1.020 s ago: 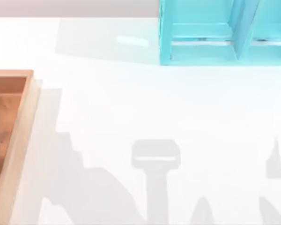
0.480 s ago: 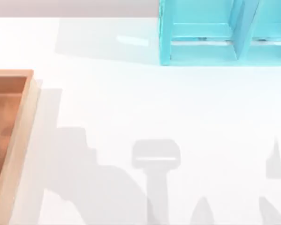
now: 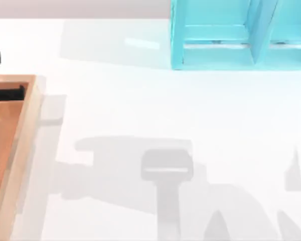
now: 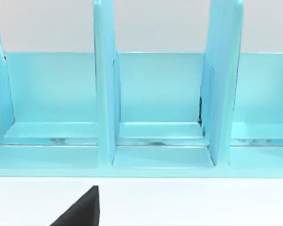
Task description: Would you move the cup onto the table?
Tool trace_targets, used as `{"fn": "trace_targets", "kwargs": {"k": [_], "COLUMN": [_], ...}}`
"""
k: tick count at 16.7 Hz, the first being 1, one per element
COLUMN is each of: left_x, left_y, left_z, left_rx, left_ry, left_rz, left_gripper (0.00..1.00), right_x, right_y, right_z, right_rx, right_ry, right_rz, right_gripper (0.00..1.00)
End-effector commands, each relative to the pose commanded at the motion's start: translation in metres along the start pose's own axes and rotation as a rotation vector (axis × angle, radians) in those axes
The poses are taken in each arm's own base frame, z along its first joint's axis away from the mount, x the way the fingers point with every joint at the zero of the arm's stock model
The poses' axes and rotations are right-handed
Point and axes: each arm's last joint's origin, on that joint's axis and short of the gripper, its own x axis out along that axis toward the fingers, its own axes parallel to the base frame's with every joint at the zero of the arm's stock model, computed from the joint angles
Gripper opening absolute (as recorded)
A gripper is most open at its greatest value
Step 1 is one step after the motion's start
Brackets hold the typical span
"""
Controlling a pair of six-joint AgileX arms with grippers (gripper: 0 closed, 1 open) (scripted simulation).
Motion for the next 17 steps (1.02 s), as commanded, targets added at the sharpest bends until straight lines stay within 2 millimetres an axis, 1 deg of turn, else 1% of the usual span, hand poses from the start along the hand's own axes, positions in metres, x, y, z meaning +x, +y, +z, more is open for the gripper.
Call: {"fn": "trace_targets", "kwargs": {"k": [1,3,7,10,12,14,17], "left_x": [-0.004,-0.009,-0.010,-0.008,-0.008,-0.009,-0.012], "left_y": [-0.012,-0.026,-0.029,-0.030,-0.040,-0.057,-0.099], "left_z": [-0.005,-0.012,-0.014,-0.011,-0.002,0.012,0.041], "left_rx": [0.026,0.059,0.067,0.064,0.065,0.065,0.066], "left_ry": [0.027,0.060,0.068,0.078,0.098,0.120,0.139], "left_rz": [-0.003,-0.005,-0.005,-0.005,-0.001,0.005,0.017], "left_gripper": [0.00,0.00,0.00,0.00,0.00,0.00,0.00], "right_x": [0.000,0.000,0.000,0.000,0.000,0.000,0.000], "right_y": [0.000,0.000,0.000,0.000,0.000,0.000,0.000], "right_z": [0.000,0.000,0.000,0.000,0.000,0.000,0.000], "right_rx": [0.000,0.000,0.000,0.000,0.000,0.000,0.000], "right_ry": [0.000,0.000,0.000,0.000,0.000,0.000,0.000], "right_rz": [0.000,0.000,0.000,0.000,0.000,0.000,0.000], "right_gripper": [1.00,1.00,1.00,1.00,1.00,1.00,1.00]}}
